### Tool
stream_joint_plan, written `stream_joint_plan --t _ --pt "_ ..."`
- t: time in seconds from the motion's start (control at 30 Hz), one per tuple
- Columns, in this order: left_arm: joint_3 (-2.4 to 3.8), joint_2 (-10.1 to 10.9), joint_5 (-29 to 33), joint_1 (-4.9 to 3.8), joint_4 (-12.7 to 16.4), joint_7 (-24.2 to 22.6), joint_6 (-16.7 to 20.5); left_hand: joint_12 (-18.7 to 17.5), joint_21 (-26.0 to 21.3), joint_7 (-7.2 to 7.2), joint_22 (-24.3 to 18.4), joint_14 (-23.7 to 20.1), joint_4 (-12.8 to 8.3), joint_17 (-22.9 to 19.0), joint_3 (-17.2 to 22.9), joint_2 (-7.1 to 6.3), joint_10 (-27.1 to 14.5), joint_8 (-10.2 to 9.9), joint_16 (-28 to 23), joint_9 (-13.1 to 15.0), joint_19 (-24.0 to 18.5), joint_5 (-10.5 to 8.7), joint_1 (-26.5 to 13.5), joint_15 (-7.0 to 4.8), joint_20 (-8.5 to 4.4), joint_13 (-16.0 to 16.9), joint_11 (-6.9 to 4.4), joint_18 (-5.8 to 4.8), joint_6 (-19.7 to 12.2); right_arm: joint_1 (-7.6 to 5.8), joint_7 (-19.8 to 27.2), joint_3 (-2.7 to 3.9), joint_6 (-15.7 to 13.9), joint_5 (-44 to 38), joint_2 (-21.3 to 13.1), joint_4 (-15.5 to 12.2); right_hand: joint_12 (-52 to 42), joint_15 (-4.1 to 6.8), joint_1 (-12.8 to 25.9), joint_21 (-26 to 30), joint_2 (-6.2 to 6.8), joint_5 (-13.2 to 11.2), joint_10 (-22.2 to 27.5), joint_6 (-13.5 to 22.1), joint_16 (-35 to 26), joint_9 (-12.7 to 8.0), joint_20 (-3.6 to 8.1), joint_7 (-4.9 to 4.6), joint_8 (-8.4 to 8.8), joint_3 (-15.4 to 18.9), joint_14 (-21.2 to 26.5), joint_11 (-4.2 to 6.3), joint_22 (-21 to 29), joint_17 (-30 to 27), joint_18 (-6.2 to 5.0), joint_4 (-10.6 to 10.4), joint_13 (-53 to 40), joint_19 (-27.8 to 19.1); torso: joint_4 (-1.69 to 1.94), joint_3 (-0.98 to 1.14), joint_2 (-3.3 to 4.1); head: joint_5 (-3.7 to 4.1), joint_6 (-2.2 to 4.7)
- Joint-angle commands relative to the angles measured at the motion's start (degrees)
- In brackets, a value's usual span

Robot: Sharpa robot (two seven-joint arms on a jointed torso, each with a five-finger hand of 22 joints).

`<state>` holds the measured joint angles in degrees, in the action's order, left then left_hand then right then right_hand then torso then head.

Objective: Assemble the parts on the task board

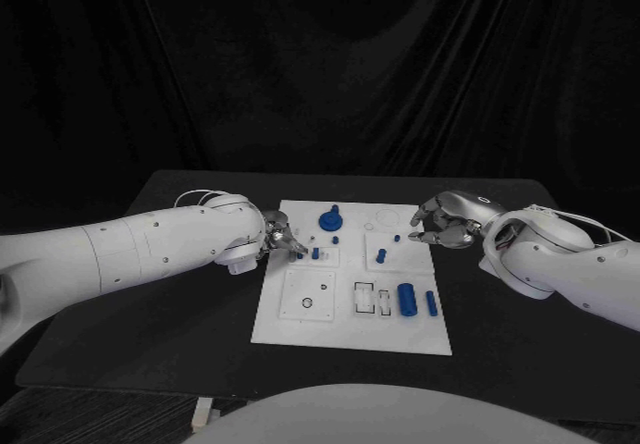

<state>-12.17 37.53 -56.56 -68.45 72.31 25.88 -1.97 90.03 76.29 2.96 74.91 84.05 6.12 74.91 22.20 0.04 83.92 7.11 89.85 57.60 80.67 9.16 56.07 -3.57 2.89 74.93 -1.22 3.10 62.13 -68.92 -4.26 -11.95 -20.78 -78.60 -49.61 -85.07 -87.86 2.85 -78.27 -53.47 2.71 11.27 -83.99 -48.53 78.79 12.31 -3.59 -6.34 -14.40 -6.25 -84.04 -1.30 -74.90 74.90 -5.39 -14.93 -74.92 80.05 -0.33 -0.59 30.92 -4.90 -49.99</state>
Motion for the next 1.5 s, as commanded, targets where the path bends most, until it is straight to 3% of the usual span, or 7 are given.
stream_joint_plan --t 0.03,0.2,0.5,0.77,0.93,1.3,1.5 --pt "-0.03 -0.16 0.14 0.17 -0.01 0.25 -0.54 -0.03 -0.06 -0.03 10.42 5.95 0.24 15.09 -0.77 0.37 6.08 0.27 0.15 0.55 -0.16 -0.44 -0.37 0.29 0.28 15.07 0.55 0.4 -0.76 0.17 -0.65 0.03 -0.59 -0.1 0.0 0.0 0.21 -0.5 0.08 0.36 -0.45 0.35 -3.42 -0.17 -0.21 -0.06 -0.19 -0.33 -0.05 0.03 -3.19 -0.43 -6.23 3.55 -1.14 0.46 -11.75 -0.33 0.06 0.02 0.01 0.09 -0.01" --pt "-0.03 -0.19 0.14 0.17 0.0 0.13 -0.32 -0.03 -0.14 0.21 10.4 5.95 1.77 15.09 -2.62 1.25 6.08 1.61 0.15 2.26 -0.18 -0.12 -0.48 0.53 0.46 15.07 0.7 0.43 -2.2 0.2 -0.66 0.03 -0.49 -0.1 0.02 0.0 0.19 -0.5 0.08 0.36 -0.44 0.49 -3.45 -0.17 -0.22 -0.07 -0.19 -0.33 -0.04 0.04 -3.19 -0.43 -6.23 3.54 -1.13 0.47 -11.78 -0.32 0.05 0.0 -0.03 0.05 -0.01" --pt "-0.03 -0.18 0.14 0.18 0.06 -0.58 0.34 -0.03 -0.23 0.37 10.37 5.95 1.89 15.09 -3.3 1.58 6.08 1.92 0.15 2.87 -0.23 1.14 0.46 0.62 0.57 15.07 0.84 0.45 -3.76 0.26 -0.66 0.03 -0.37 -0.1 0.05 -0.02 0.19 -0.5 0.08 0.36 -0.44 0.49 -3.45 -0.17 -0.22 -0.07 -0.19 -0.33 -0.04 0.04 -3.19 -0.43 -6.23 3.54 -1.13 0.47 -11.78 -0.32 0.07 -0.02 0.0 0.01 -0.01" --pt "-0.03 -0.11 0.14 0.18 0.1 -1.85 0.74 -0.03 -0.6 0.66 10.27 5.95 1.43 15.09 -3.48 1.8 6.08 2.27 0.15 3.26 -0.53 5.67 2.09 0.87 0.8 15.07 1.11 0.53 -5.45 0.29 -0.7 0.03 -0.2 -0.09 -0.01 -0.06 0.25 -0.5 0.09 0.42 -0.44 0.65 -3.38 -0.17 -0.24 -0.08 -0.19 -0.34 -0.03 0.04 -3.18 -0.43 -6.22 3.51 -1.14 0.47 -11.69 -0.33 0.1 0.0 0.01 0.03 -0.01" --pt "-0.03 -0.06 0.14 0.18 0.12 -2.64 0.87 -0.03 -1.0 0.83 10.15 5.95 0.86 15.09 -2.85 1.61 6.08 2.53 0.15 3.36 -0.88 10.29 3.09 1.05 0.97 15.07 1.27 0.63 -6.51 0.3 -0.73 0.03 -0.08 -0.09 -0.02 -0.08 0.25 -0.5 0.09 0.42 -0.44 0.65 -3.38 -0.17 -0.24 -0.08 -0.19 -0.34 -0.03 0.04 -3.18 -0.43 -6.22 3.51 -1.14 0.47 -11.69 -0.33 0.1 0.01 -0.01 0.01 -0.01" --pt "-0.03 0.0 0.14 0.18 0.07 -3.72 1.07 -0.03 -1.22 0.86 10.09 5.95 0.44 15.09 -1.56 1.93 6.08 2.73 0.15 3.36 -1.09 11.68 3.85 1.11 1.06 15.07 1.3 0.68 -6.96 0.32 -0.77 0.03 0.11 -0.09 0.01 -0.05 0.28 -0.5 0.1 0.59 -0.44 0.75 -3.36 -0.17 -0.29 -0.1 -0.19 -0.34 -0.02 0.03 -3.17 -0.43 -6.19 3.47 -1.17 0.47 -11.65 -0.37 0.11 -0.01 0.08 0.0 -0.01" --pt "-0.03 0.07 0.14 0.18 0.02 -4.41 0.94 -0.03 -1.29 0.86 10.06 5.95 -2.2 15.09 2.67 1.58 6.08 3.68 0.15 3.87 -1.26 16.35 6.1 1.07 1.04 15.07 1.26 0.72 -7.35 0.34 -0.78 0.03 0.13 -0.09 0.02 -0.02 0.27 -0.5 0.09 0.61 -0.6 1.02 -3.37 -0.19 -0.28 -0.12 -0.2 -0.34 -0.02 -0.05 -3.17 -0.43 -6.19 3.47 -1.17 0.46 -11.66 -0.36 0.15 0.01 0.08 0.04 -0.01"
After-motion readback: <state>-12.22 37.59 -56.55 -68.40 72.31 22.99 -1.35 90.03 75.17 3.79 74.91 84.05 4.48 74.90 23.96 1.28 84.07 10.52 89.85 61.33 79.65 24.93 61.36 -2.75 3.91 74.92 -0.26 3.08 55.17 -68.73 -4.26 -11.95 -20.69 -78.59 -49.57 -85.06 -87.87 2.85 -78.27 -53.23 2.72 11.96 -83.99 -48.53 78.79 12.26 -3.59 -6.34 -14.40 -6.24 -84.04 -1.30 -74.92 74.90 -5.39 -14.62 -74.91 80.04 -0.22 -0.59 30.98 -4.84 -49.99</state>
